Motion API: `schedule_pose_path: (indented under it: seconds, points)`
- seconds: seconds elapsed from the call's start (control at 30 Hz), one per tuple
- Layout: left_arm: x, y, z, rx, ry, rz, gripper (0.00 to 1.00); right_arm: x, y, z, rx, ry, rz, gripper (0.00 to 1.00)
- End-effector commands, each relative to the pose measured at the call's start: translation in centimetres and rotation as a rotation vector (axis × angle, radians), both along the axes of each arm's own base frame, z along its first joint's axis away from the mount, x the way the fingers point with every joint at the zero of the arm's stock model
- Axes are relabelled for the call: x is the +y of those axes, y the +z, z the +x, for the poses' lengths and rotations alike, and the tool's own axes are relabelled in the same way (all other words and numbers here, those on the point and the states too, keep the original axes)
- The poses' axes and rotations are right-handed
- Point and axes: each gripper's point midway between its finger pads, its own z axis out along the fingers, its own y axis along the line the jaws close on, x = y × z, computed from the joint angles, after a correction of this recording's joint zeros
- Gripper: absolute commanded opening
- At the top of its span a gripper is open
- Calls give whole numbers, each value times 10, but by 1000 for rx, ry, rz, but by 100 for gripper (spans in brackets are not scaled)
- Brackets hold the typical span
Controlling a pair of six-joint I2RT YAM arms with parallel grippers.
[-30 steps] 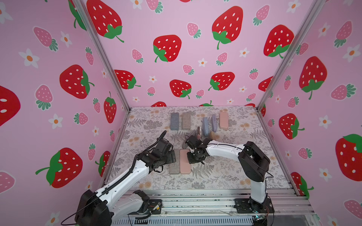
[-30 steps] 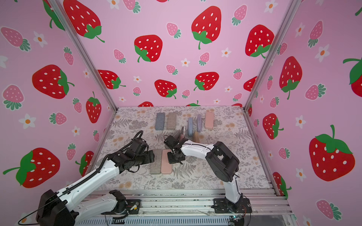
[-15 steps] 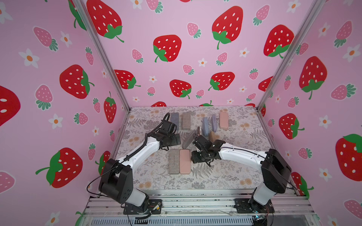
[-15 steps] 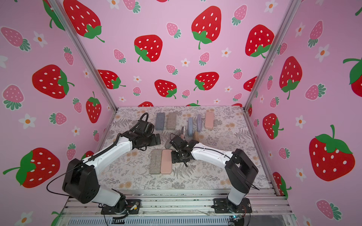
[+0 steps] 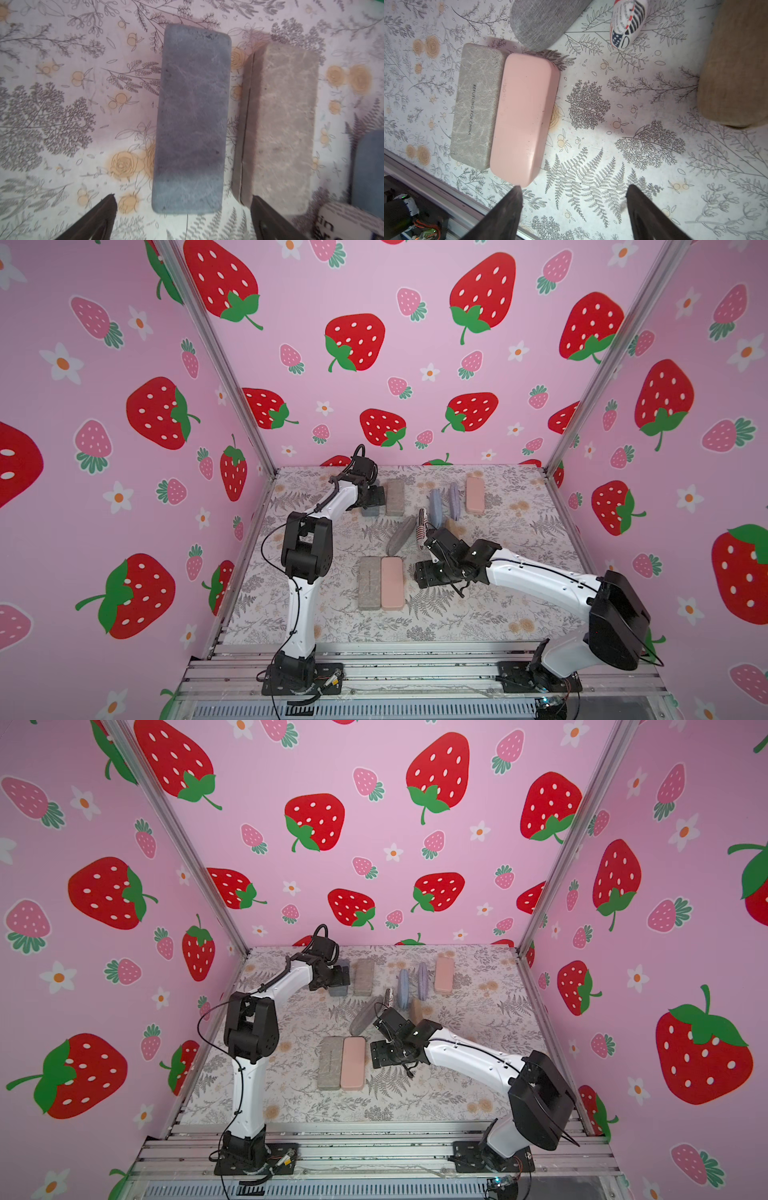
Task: Close the glasses case
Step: Adjust the glasses case at the center of the board, then pick up the glasses case at the center of the board.
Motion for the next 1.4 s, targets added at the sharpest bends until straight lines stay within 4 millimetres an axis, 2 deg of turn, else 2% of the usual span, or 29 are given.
schedule_pose_path:
  seconds: [0.0,0.13,0.27,0.5,0.63,0.87,1.0,1.1,1.27,1.37]
  points:
    - [2,6,16,-3,-23,7,100,-1,-4,-1,28,28,-4,80]
    - [-4,-4,31,7,-33,-9,100,-1,-9,3,45,33,-9,80]
    - [-8,-15,36,21,-34,-20,97,-2,-8,6,48,23,-4,81]
    - [-6,-31,32,61,-27,-30,83,-3,-6,9,44,16,7,80]
    - [-4,-36,27,79,-22,-23,61,-4,-6,9,46,13,10,80]
    - [2,-32,19,87,-14,-22,54,0,-5,10,47,24,21,80]
    - [7,-16,7,71,-5,-19,54,2,-6,9,52,34,30,80]
    - [14,0,-9,62,-3,4,54,4,-5,9,52,40,44,80]
    - [32,22,-50,63,4,46,54,8,-5,5,55,49,83,80]
    - [44,29,-83,76,21,77,54,10,-5,1,65,59,101,80]
